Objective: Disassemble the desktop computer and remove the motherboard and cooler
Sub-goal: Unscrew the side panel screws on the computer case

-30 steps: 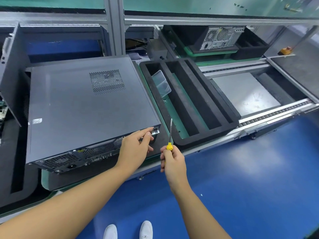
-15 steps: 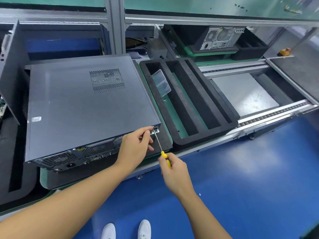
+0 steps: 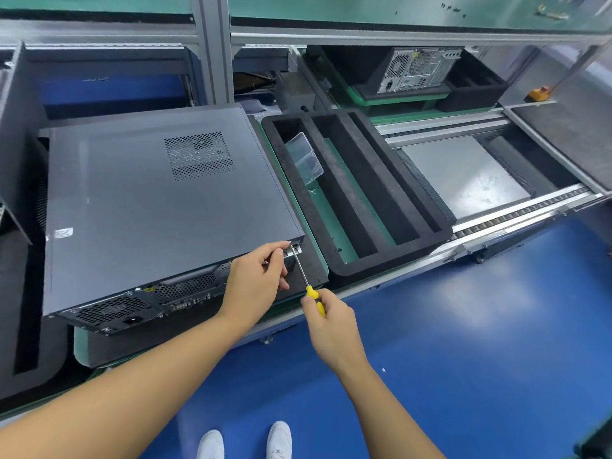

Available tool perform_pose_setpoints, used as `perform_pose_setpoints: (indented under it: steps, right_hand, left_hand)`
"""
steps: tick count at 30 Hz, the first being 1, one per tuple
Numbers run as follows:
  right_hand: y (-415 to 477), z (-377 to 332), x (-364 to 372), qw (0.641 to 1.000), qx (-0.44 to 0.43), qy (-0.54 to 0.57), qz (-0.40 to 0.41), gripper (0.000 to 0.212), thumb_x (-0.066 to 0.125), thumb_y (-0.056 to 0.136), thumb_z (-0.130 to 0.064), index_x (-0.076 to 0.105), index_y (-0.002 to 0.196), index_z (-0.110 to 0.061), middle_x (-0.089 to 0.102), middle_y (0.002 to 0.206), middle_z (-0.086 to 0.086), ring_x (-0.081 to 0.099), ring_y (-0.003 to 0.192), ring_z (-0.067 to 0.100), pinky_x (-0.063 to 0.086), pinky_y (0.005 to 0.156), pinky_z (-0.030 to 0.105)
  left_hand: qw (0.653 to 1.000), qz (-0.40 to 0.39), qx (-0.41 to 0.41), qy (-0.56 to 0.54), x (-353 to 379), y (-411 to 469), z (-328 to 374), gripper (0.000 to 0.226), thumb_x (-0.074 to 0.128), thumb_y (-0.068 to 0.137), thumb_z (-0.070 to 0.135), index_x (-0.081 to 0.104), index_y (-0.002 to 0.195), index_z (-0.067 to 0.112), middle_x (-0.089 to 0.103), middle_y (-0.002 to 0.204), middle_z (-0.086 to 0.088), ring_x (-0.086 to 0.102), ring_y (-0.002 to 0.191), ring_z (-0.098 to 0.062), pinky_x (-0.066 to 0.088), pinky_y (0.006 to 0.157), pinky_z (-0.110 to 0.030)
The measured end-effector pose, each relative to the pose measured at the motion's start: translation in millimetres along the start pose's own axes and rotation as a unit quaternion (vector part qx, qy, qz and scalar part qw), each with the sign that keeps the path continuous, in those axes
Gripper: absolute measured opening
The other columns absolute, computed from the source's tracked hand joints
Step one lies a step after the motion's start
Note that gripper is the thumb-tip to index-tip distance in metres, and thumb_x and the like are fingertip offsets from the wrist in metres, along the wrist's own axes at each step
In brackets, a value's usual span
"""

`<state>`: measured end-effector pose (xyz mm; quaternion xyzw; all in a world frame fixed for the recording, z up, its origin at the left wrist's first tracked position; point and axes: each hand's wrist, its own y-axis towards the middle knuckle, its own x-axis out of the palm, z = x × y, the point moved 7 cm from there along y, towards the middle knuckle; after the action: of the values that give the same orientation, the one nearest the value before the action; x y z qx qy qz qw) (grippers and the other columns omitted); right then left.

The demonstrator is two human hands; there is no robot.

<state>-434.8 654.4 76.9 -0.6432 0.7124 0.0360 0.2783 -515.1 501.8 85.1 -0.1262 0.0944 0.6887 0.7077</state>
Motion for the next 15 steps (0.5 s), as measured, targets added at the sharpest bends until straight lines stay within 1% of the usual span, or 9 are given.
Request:
perform_pose_setpoints:
  steps: [8, 12, 13, 15]
  right_hand:
    - [2.5, -3.1, 1.7, 1.000, 0.001, -0.012, 0.000, 0.031, 0.050, 0.098, -0.036, 0.045, 0.070, -0.025, 0.039, 0.055, -0.010, 0.032, 0.049, 0.006, 0.029, 0.043, 0.022]
    - [2.7, -2.4, 3.6, 1.000, 0.008, -0.016, -0.001, 0.031, 0.050, 0.098, -0.037, 0.046, 0.070, -0.025, 0.041, 0.055, -0.010, 0.034, 0.049, 0.006, 0.030, 0.042, 0.020]
    - [2.4, -2.4, 4.1, 1.000, 0.013, -0.010, -0.003, 0.031, 0.050, 0.097, -0.037, 0.047, 0.070, -0.023, 0.041, 0.056, -0.010, 0.033, 0.049, 0.006, 0.030, 0.043, 0.021]
    - [2.0, -4.0, 4.7, 0.999, 0.027, 0.021, -0.010, 0.030, 0.051, 0.095, -0.037, 0.051, 0.077, -0.013, 0.041, 0.060, -0.005, 0.033, 0.056, 0.011, 0.030, 0.049, 0.030]
  left_hand:
    - [1.000, 0.000, 0.000, 0.000, -0.4, 0.3, 1.0, 0.028, 0.045, 0.103, 0.025, 0.069, 0.116, 0.032, 0.066, 0.074, 0.011, 0.069, 0.059, -0.011, 0.056, 0.063, -0.026]
    - [1.000, 0.001, 0.004, 0.000, -0.8, -0.5, 1.4, 0.028, 0.045, 0.103, 0.024, 0.069, 0.116, 0.033, 0.066, 0.073, 0.012, 0.069, 0.059, -0.011, 0.054, 0.062, -0.022]
    - [1.000, 0.002, 0.004, 0.000, -0.8, -0.4, 1.3, 0.028, 0.045, 0.103, 0.025, 0.069, 0.116, 0.033, 0.066, 0.073, 0.012, 0.069, 0.059, -0.011, 0.053, 0.061, -0.021]
    - [1.000, 0.001, 0.006, 0.000, -0.5, 0.1, 1.4, 0.028, 0.045, 0.103, 0.025, 0.069, 0.115, 0.033, 0.066, 0.073, 0.012, 0.069, 0.059, -0.010, 0.052, 0.060, -0.018]
